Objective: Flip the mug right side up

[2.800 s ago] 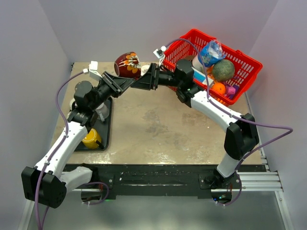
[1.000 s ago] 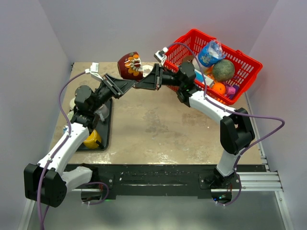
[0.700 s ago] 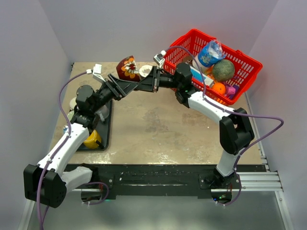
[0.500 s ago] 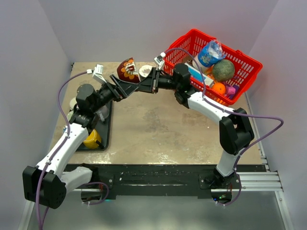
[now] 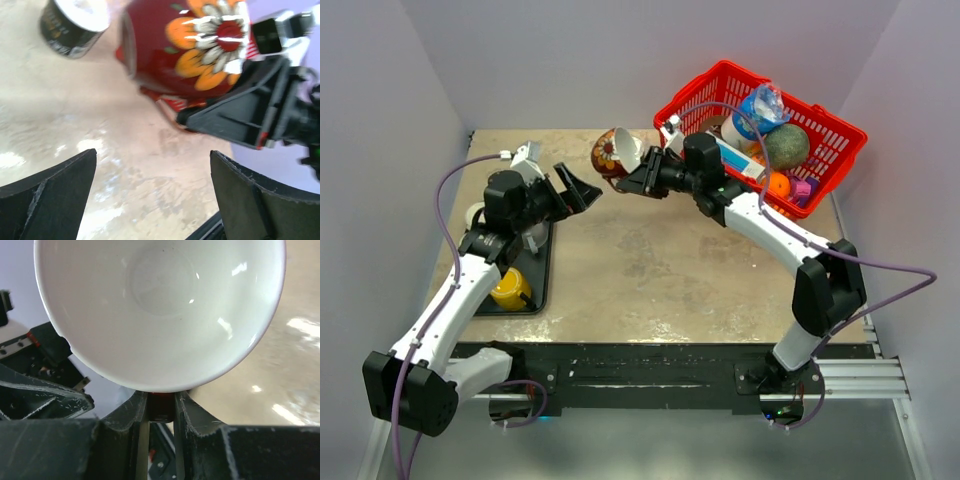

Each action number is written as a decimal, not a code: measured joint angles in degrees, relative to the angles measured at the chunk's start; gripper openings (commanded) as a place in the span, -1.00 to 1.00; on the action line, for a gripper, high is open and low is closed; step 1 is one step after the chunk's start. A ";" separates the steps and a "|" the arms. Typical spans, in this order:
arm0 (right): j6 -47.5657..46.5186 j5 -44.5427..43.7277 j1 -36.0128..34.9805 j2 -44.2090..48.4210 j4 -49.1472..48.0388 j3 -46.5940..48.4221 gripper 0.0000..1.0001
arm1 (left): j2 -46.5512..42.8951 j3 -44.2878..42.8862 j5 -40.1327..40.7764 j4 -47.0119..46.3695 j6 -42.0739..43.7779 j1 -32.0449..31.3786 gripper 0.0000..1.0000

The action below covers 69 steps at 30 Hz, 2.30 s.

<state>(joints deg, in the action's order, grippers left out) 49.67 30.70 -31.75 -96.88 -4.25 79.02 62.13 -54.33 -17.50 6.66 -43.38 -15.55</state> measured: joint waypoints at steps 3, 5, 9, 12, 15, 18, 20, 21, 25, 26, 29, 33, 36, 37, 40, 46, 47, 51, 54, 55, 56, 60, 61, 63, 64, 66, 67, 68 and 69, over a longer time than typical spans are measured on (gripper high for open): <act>-3.74 -5.92 0.13 2.23 6.40 -0.09 -1.00 | -0.07 -0.02 2.80 4.46 1.88 0.00 0.99; -6.29 -9.92 0.24 4.00 10.34 -0.48 -1.00 | -0.13 -0.02 4.66 6.95 2.73 0.00 0.99; -10.47 -17.40 0.28 7.58 16.50 -2.80 -1.00 | -0.26 -0.02 7.50 9.60 3.91 0.00 0.99; -12.81 -22.69 0.31 9.62 20.26 -5.60 -1.00 | -0.20 -0.22 8.83 10.91 4.13 0.00 0.99; -14.19 -26.75 0.31 10.80 22.53 -8.79 -1.00 | 0.52 -0.66 9.40 11.45 4.20 0.00 0.99; -15.26 -30.32 0.33 11.32 24.39 -12.13 -1.00 | 1.97 -1.14 9.88 11.87 4.20 0.00 0.99; -15.87 -32.04 0.33 11.45 24.96 -14.38 -1.00 | 2.95 -1.38 10.25 12.20 4.20 0.00 0.99; -16.17 -32.83 0.31 11.45 25.14 -15.39 -1.00 | 3.37 -1.44 10.32 12.33 4.17 0.00 0.99; -17.27 -36.50 -0.28 11.45 25.16 -18.86 -1.00 | 4.28 -1.46 10.51 12.39 4.17 0.00 0.99; -17.62 -38.25 -0.81 11.45 25.05 -19.58 -1.00 | 4.39 -1.46 10.56 12.39 4.15 0.00 0.99; -17.66 -42.73 -2.82 10.67 25.20 -20.00 -1.00 | 4.66 -1.53 10.82 12.41 4.09 0.00 0.99; -17.22 -45.38 -4.68 9.97 24.79 -20.57 -1.00 | 4.85 -1.53 11.32 12.90 3.96 0.00 0.99; -16.65 -46.71 -4.96 9.11 24.74 -20.57 -1.00 | 4.85 -1.53 11.45 13.22 3.56 0.00 0.99; -16.39 -47.12 -4.94 8.68 24.70 -20.57 -1.00 | 4.85 -1.53 11.54 13.35 3.50 0.00 0.99; -15.74 -48.15 -4.76 6.56 24.72 -20.57 -1.00 | 4.85 -1.53 11.61 13.79 3.41 0.00 0.99; -14.84 -48.87 -4.81 2.49 25.00 -19.39 -1.00 | 4.85 -1.53 11.85 14.49 2.80 0.00 0.99; -14.69 -48.89 -4.79 2.12 25.09 -18.88 -0.96 | 4.85 -1.53 11.96 14.69 2.49 0.00 0.99; -14.38 -49.33 -4.81 0.98 25.33 -17.79 -0.36 | 4.85 -1.53 12.59 15.80 2.19 0.00 0.99; -13.70 -49.59 -4.79 0.83 25.42 -17.29 0.13 | 4.85 -1.53 13.49 16.74 2.05 0.00 0.99; -13.68 -49.75 -4.79 0.85 25.35 -17.09 0.20 | 4.85 -1.53 13.88 17.27 2.05 0.00 0.99; -13.66 -49.75 -4.79 0.90 25.24 -16.96 0.27 | 4.85 -1.53 14.14 17.53 2.05 0.00 0.99; -14.03 -49.72 -4.76 0.94 25.00 -16.61 0.49 | 4.85 -1.77 15.39 19.02 2.80 0.00 0.99; -14.12 -49.70 -4.76 0.94 25.24 -16.37 0.53 | 4.85 -2.16 15.82 19.39 3.69 0.00 0.99; -14.32 -49.72 -4.79 0.94 26.16 -15.30 0.67 | 4.96 -3.78 17.31 20.70 5.29 0.00 0.99; -14.45 -49.72 -4.76 0.94 26.53 -14.60 0.71 | 4.96 -4.76 18.45 21.27 6.05 0.00 0.99; -14.69 -49.72 -4.79 1.03 27.36 -13.22 0.80 | 4.96 -6.56 20.81 22.34 7.13 0.00 0.99; -14.78 -49.72 -4.79 1.16 27.82 -12.55 0.82 | 4.96 -7.30 22.43 22.88 7.23 0.00 0.99; -14.84 -49.70 -4.76 1.44 28.39 -11.91 0.85 | 4.87 -7.72 24.11 23.43 7.23 0.00 0.99; -14.95 -49.70 -4.70 1.88 29.18 -11.26 0.91 | 4.74 -7.78 25.92 24.37 7.15 0.00 0.99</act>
<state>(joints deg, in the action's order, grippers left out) 34.72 -19.00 -36.45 -95.00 24.93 67.77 66.87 -62.11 8.43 31.03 -36.23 -15.55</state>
